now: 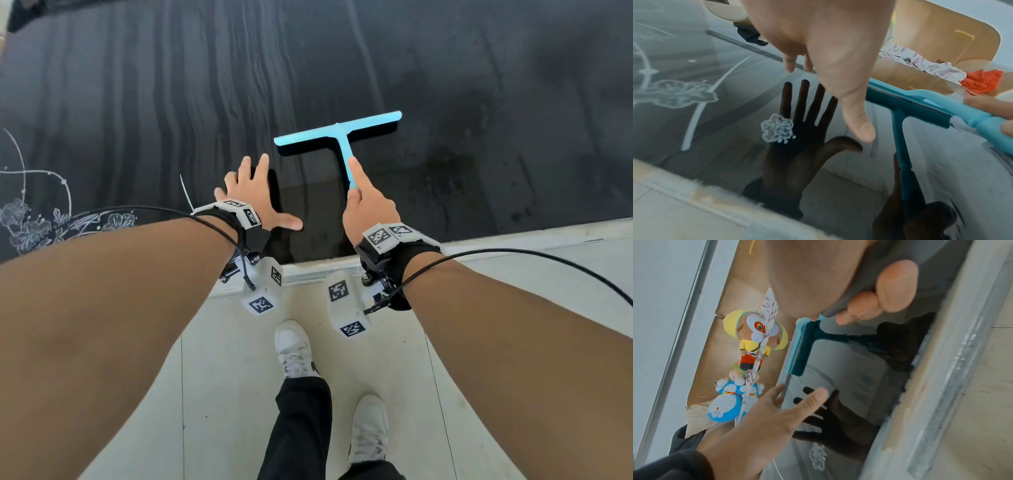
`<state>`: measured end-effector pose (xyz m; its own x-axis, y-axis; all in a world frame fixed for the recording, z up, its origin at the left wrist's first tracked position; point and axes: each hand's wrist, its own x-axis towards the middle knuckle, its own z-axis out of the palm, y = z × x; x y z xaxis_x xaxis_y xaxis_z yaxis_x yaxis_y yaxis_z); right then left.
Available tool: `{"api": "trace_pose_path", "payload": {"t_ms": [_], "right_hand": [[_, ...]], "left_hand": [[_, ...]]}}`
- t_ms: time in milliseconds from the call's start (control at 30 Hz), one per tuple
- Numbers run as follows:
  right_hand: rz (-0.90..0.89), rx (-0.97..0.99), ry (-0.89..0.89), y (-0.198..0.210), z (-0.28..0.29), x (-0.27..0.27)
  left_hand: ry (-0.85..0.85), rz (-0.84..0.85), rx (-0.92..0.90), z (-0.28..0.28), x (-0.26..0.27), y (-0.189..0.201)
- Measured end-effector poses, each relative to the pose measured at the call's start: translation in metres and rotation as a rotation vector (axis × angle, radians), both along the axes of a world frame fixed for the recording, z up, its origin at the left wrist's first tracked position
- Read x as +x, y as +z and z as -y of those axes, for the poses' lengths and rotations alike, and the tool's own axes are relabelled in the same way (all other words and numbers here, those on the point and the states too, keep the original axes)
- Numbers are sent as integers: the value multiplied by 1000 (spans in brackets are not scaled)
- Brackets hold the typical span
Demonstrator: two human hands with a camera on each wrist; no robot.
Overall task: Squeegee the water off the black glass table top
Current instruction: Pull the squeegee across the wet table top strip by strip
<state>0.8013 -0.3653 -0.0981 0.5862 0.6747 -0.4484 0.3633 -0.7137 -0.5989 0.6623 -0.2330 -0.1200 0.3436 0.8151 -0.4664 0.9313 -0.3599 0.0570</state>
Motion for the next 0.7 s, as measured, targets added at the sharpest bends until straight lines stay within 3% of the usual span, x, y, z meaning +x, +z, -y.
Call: {"api": "trace_pose_path", "payload": {"t_ms": [67, 200, 500, 700], "right_hand": [[-6, -3, 15, 1, 19, -8], [8, 14, 44, -3, 59, -25], [9, 21, -4, 3, 101, -56], [-51, -72, -18, 26, 122, -83]], "left_hand": [[22, -81, -33, 18, -7, 0], [123, 8, 2, 44, -13, -2], [49, 54, 11, 88, -41, -13], [-80, -19, -103, 98, -57, 8]]}}
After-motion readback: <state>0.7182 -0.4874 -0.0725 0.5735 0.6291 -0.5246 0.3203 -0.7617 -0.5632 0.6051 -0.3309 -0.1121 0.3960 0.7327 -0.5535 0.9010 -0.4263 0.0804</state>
